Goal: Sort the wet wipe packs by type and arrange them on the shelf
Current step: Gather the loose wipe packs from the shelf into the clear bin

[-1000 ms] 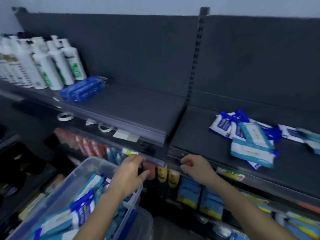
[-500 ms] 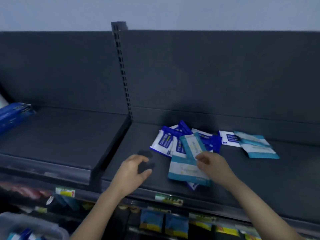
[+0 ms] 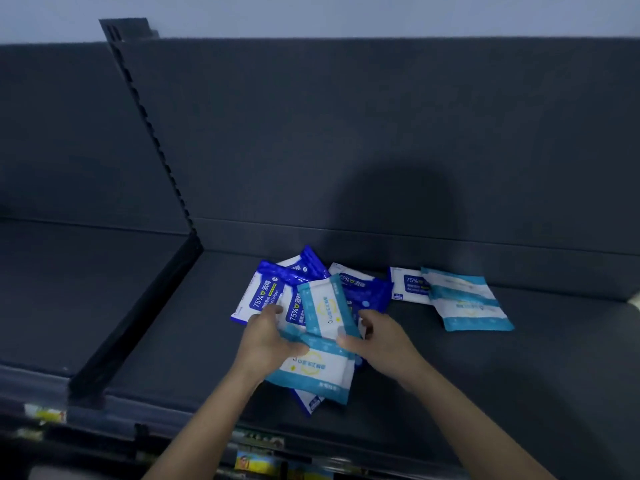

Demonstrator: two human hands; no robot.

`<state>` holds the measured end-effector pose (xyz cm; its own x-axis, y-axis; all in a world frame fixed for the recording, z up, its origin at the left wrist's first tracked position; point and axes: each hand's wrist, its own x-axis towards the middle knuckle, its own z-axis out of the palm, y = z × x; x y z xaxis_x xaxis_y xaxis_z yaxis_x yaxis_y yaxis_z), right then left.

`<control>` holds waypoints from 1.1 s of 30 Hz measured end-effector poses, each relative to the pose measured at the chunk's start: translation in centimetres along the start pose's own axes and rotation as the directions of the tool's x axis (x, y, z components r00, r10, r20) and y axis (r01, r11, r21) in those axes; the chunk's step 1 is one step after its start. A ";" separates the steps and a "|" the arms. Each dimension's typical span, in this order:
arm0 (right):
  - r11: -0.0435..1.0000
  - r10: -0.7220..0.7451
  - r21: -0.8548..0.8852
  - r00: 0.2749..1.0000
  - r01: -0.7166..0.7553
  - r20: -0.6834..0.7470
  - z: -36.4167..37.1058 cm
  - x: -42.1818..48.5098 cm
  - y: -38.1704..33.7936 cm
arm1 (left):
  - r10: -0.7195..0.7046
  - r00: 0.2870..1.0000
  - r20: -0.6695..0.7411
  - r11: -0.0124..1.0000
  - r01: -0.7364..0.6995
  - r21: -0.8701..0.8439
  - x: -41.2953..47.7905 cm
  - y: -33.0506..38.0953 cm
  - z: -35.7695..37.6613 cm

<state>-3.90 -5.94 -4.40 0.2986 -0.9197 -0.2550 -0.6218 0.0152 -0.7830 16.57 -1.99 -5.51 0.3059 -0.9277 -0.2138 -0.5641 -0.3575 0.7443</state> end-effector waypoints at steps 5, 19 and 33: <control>1.000 0.006 0.007 0.995 -0.007 0.095 1.0 0.5 0.0 | -0.037 0.998 -0.041 0.999 0.037 0.004 0.5 -0.3 -0.5; 0.912 -0.163 -0.403 0.968 0.075 -0.189 -1.3 6.3 -0.7 | -0.008 1.000 -0.026 0.993 0.011 0.116 5.5 -0.8 -4.4; 0.878 0.224 -0.427 0.974 -0.214 -0.027 -2.0 7.7 -1.1 | 0.059 0.968 0.243 0.972 -0.001 -0.233 4.7 -0.3 -2.9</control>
<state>-2.36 -13.82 -4.34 0.1321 -0.9032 -0.4084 -0.9195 0.0422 -0.3908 20.37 -5.91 -4.88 0.0768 -0.9455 -0.3165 -0.3698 -0.3218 0.8716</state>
